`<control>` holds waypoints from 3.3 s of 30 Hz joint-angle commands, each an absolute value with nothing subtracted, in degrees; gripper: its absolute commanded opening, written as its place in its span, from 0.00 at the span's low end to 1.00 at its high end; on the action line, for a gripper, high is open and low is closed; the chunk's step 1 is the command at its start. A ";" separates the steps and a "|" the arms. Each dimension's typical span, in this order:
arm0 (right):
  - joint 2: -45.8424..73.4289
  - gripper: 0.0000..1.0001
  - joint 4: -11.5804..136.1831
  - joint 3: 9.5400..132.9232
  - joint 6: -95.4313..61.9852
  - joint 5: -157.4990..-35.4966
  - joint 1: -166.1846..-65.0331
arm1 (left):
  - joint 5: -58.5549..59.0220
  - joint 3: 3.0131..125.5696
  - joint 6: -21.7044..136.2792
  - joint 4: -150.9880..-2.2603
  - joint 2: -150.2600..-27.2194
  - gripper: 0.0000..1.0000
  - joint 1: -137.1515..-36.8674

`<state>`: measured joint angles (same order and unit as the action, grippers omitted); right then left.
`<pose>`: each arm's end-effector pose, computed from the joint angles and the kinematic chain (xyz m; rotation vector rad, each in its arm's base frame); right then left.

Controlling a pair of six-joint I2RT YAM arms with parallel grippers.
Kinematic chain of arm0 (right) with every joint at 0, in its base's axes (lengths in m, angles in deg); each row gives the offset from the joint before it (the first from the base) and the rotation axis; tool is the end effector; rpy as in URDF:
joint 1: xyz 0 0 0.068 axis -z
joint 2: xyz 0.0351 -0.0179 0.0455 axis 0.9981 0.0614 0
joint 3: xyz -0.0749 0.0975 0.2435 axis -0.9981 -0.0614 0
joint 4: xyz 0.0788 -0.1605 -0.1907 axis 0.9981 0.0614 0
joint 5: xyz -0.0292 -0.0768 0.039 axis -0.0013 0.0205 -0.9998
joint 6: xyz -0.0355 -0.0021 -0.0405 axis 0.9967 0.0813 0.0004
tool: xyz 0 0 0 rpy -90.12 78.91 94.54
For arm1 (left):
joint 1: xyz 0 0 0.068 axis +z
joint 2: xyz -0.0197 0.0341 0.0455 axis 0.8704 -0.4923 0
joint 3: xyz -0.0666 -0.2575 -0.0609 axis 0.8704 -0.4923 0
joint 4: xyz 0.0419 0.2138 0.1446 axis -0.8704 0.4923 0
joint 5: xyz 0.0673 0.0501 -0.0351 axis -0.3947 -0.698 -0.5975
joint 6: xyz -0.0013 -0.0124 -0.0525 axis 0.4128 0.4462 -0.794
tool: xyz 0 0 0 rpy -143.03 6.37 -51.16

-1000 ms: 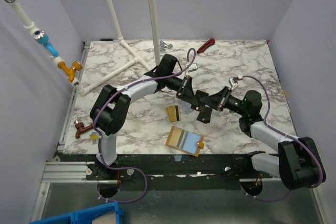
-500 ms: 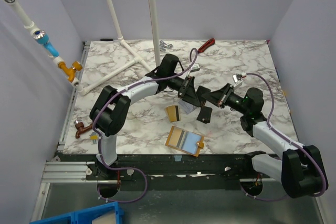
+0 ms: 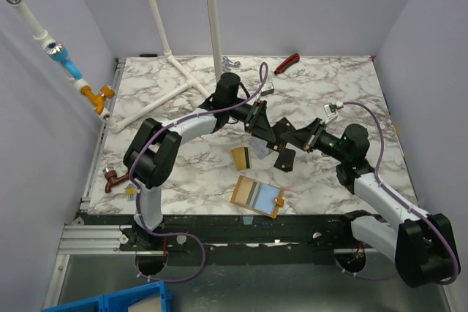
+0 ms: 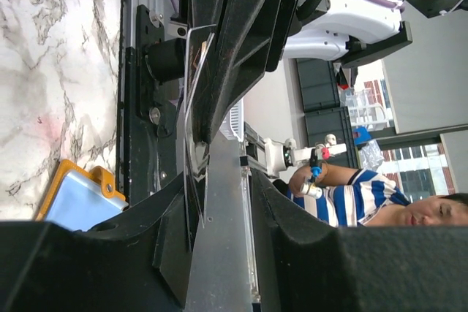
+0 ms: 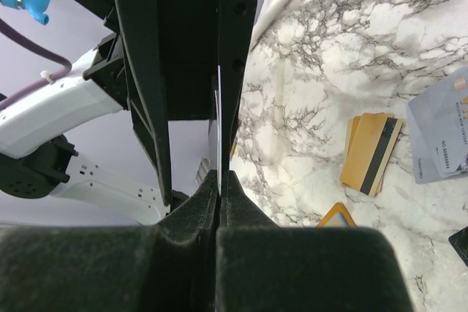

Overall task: Put the credit cards into the card holder
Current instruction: Place the credit card at the center of the board.

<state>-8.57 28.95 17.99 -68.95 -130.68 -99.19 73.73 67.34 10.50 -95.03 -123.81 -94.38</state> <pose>0.2056 0.0708 0.2361 0.1107 1.8562 1.5053 0.3320 -0.2653 0.2483 -0.8005 -2.0357 2.1028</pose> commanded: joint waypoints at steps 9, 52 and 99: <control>-11.98 0.01 44.62 15.17 -62.87 -131.81 -100.98 | 75.41 66.39 8.45 -102.23 -119.23 0.32 -91.97; -15.31 0.01 42.46 9.75 -68.09 -133.52 -100.92 | 51.53 79.02 28.30 -69.65 -131.85 0.00 -92.20; -5.52 0.01 36.75 13.00 -64.47 -139.90 -100.90 | 56.15 88.16 47.10 -56.64 -134.15 0.43 -96.29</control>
